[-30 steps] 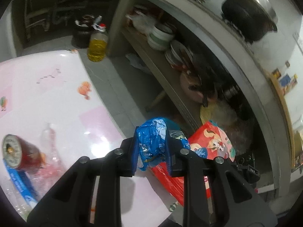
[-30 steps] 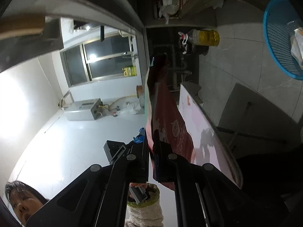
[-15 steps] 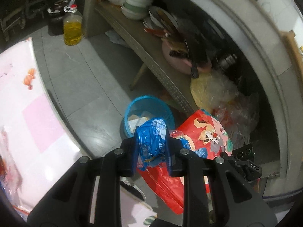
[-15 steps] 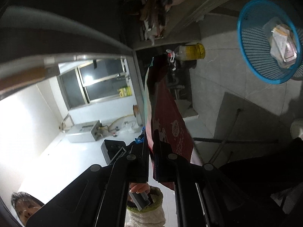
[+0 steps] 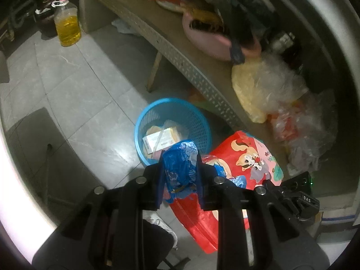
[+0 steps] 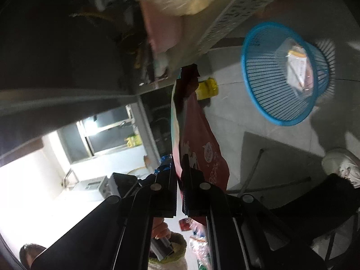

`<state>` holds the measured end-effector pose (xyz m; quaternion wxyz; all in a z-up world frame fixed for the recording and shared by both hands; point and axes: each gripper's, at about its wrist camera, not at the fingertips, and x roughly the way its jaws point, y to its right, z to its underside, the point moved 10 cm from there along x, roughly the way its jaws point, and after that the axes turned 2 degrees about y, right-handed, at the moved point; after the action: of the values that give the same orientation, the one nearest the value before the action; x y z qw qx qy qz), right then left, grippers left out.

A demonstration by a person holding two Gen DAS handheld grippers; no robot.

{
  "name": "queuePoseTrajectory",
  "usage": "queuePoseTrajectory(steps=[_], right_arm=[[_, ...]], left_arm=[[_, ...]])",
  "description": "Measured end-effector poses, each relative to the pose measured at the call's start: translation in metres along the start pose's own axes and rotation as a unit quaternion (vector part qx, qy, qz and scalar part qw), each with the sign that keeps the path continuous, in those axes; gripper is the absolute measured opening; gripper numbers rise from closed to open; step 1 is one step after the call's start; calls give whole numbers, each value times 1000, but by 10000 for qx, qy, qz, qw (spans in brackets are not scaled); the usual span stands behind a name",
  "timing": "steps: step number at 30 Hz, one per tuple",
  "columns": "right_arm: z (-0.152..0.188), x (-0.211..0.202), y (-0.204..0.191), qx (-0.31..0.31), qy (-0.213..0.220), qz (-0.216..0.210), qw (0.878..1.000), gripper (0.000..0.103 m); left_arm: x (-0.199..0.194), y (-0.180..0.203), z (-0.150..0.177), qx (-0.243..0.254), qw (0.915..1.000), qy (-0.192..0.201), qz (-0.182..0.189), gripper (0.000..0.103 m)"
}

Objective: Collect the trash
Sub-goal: 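Carry the blue wrapper and snack bag to the blue wastebasket and release both, then move both tools back to the table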

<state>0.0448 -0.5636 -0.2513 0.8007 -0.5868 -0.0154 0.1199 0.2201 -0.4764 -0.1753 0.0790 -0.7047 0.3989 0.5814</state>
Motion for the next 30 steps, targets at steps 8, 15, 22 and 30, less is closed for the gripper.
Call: queuePoseTrajectory(steps=[8, 15, 22, 30], right_arm=[[-52, 25, 37, 256, 380, 38, 9989, 7], [-91, 31, 127, 74, 824, 1870, 9789, 44], [-82, 16, 123, -647, 797, 2598, 9602, 44], [-64, 16, 98, -2005, 503, 3471, 9147, 44]], left_arm=[[61, 11, -13, 123, 9992, -316, -202, 22], [98, 9, -19, 27, 9983, -516, -279, 50], [75, 0, -21, 74, 9992, -299, -258, 50], [21, -18, -25, -49, 9995, 92, -287, 50]])
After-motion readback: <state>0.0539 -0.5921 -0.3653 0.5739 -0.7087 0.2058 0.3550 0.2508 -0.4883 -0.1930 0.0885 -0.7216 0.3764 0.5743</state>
